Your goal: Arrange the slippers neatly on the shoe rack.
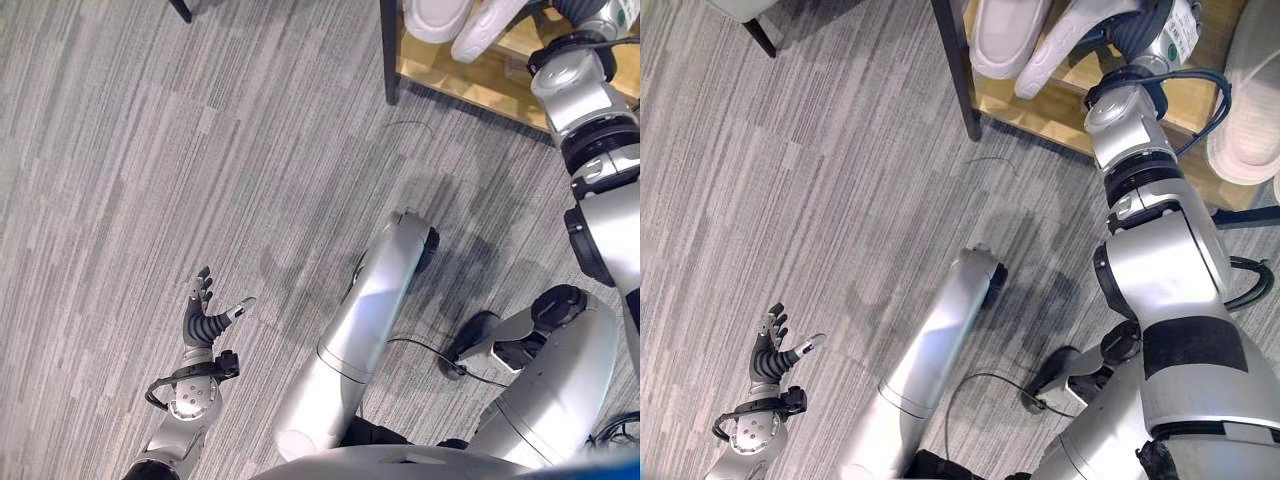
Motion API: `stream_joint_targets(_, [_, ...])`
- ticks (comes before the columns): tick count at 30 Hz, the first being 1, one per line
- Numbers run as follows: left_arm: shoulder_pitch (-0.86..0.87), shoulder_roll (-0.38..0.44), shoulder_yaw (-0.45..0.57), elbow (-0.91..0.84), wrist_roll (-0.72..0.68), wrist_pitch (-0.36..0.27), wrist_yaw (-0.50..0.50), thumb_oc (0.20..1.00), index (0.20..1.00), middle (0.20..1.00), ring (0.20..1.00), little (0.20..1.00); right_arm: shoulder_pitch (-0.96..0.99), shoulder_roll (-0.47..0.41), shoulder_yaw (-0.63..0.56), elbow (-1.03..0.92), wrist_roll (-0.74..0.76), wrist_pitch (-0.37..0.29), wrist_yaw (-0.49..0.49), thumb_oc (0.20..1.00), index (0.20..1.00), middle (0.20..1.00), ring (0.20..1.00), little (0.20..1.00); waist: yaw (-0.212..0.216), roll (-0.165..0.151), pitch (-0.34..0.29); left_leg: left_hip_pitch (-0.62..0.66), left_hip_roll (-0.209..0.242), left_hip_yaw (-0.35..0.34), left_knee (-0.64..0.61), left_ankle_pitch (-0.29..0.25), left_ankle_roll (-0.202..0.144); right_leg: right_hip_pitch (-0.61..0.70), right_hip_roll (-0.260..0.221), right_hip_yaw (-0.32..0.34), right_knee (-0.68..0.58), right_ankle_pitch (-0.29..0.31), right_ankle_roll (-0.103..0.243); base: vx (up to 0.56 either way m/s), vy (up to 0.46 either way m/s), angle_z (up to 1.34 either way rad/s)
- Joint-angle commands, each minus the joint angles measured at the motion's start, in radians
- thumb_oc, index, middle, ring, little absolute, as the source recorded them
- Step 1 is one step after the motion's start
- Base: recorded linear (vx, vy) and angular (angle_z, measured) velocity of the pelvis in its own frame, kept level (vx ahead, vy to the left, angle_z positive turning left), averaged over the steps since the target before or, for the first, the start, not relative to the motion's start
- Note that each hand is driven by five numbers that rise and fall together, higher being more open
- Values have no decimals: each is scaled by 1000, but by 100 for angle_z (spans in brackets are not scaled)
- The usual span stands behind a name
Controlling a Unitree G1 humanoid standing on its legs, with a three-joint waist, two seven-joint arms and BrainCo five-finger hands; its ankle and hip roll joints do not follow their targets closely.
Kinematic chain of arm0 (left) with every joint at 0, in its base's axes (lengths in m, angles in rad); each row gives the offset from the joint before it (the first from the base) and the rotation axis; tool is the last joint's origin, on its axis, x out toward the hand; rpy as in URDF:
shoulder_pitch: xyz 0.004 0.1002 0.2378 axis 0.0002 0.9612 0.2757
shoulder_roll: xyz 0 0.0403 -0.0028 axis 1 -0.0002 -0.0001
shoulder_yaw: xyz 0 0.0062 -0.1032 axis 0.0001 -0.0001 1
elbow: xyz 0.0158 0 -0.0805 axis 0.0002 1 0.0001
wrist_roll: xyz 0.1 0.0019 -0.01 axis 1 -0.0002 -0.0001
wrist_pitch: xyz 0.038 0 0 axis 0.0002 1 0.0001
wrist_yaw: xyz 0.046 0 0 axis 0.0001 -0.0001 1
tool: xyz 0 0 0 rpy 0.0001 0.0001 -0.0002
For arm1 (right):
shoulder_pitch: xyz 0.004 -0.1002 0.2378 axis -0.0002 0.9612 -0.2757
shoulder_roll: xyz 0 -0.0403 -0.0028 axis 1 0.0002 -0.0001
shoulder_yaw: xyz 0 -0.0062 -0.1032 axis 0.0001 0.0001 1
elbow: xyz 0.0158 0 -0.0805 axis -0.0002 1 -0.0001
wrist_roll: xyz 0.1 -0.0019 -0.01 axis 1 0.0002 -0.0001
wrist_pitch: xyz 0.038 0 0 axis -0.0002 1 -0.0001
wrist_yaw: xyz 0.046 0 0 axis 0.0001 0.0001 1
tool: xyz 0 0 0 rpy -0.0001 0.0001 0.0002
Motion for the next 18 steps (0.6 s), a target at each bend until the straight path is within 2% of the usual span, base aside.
stream_joint_targets(1, [-15,34,-16,-34,-25,-47,-1,1000,1000,1000,1000,1000,-80,-50,80,-17,5,-39,-23,200,200,200,200,200,14,25,-18,51,14,-99,32,-51,-92,53,-3,104,-14,296,-82,-9,31,-2])
stream_joint_targets(7, [-17,31,-21,-36,15,-43,15,1000,1000,1000,1000,1000,-70,-91,92,-59,-43,-32,-83,200,200,200,200,200,-6,19,-18,51,20,-79,14,-45,-95,47,-7,118,-22,286,-93,-6,0,0])
stream_joint_targets(13, [-7,19,-20,-29,51,-46,52,1000,1000,1000,1000,1000,-50,-147,127,-127,-228,74,-197,200,200,200,200,200,-21,-1,-18,51,27,-80,31,-54,-104,24,4,127,2,273,-96,-1,-2,1])
stream_joint_targets(14, [-7,19,-20,-29,51,-46,52,1000,1000,1000,1000,1000,-50,-147,127,-127,-228,74,-197,200,200,200,200,200,-21,-1,-18,51,27,-80,31,-54,-104,24,4,127,2,273,-96,-5,-12,-9])
stream_joint_targets(16, [-8,24,-18,-26,65,-48,64,1000,1000,1000,1000,1000,-55,-170,165,-155,-305,115,-200,200,200,200,200,200,-23,-9,-18,51,29,-84,39,-55,-107,18,10,126,11,271,-96,-9,-19,-9])
stream_joint_targets(18, [-7,27,-12,-21,73,-51,68,1000,1000,1000,1000,1000,-90,-169,229,-130,-379,148,-160,200,200,200,200,200,-22,-21,-18,51,34,-90,59,-62,-113,14,12,134,27,269,-90,1,-17,-3])
